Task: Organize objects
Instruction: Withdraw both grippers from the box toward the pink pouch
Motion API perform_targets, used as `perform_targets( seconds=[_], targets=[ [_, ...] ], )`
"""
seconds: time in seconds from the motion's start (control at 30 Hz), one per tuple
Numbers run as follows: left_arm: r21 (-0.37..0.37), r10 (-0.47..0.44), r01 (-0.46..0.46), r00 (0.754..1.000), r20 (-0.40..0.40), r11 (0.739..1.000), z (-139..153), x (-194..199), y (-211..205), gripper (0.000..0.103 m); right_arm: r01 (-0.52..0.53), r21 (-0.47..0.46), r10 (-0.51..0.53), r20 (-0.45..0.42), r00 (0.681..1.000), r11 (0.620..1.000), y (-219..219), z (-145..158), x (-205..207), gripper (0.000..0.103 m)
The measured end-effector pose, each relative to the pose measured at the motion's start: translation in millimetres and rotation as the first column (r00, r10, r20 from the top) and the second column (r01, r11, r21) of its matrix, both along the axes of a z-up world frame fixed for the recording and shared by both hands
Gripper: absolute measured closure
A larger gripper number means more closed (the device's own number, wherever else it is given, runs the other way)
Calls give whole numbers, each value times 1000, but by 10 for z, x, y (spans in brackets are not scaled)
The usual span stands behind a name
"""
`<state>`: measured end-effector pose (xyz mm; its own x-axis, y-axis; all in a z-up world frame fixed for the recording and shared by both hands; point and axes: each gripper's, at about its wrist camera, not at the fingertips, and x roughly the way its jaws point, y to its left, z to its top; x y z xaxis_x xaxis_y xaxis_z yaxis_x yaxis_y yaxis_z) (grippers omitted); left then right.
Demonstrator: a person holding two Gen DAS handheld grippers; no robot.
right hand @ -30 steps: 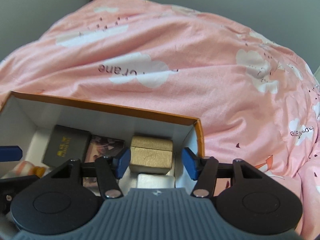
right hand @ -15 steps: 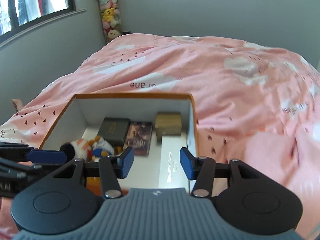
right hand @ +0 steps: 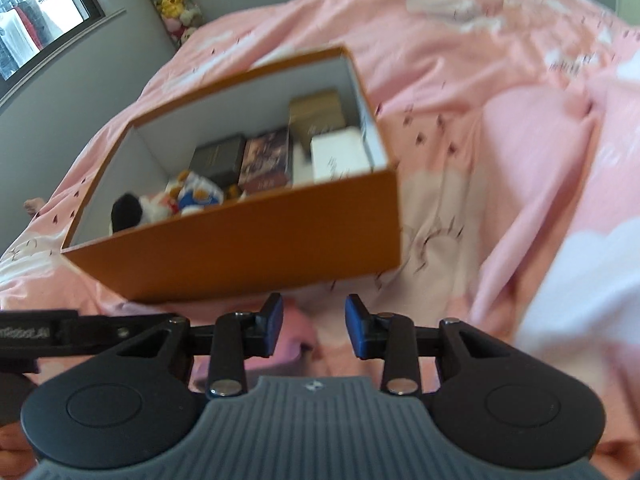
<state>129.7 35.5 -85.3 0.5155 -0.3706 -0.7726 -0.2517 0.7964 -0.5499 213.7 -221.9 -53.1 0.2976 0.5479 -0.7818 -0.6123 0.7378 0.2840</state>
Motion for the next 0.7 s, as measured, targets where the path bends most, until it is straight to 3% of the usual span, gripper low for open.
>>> perform_targets(
  seconds=[0.3, 0.53, 0.7],
  targets=[
    [-73, 47, -54, 994, -97, 996, -331, 20, 29, 23, -8, -13, 7, -78, 997, 1000, 21, -235, 5, 68],
    [-163, 61, -84, 988, -138, 983, -471, 68, 27, 23, -1, -2, 1, -118, 993, 1000, 5, -301, 39, 83],
    [-178, 48, -77, 985, -163, 981, -544, 160, -61, 23, 2, -15, -4, -122, 993, 1000, 4, -330, 53, 84]
  ],
)
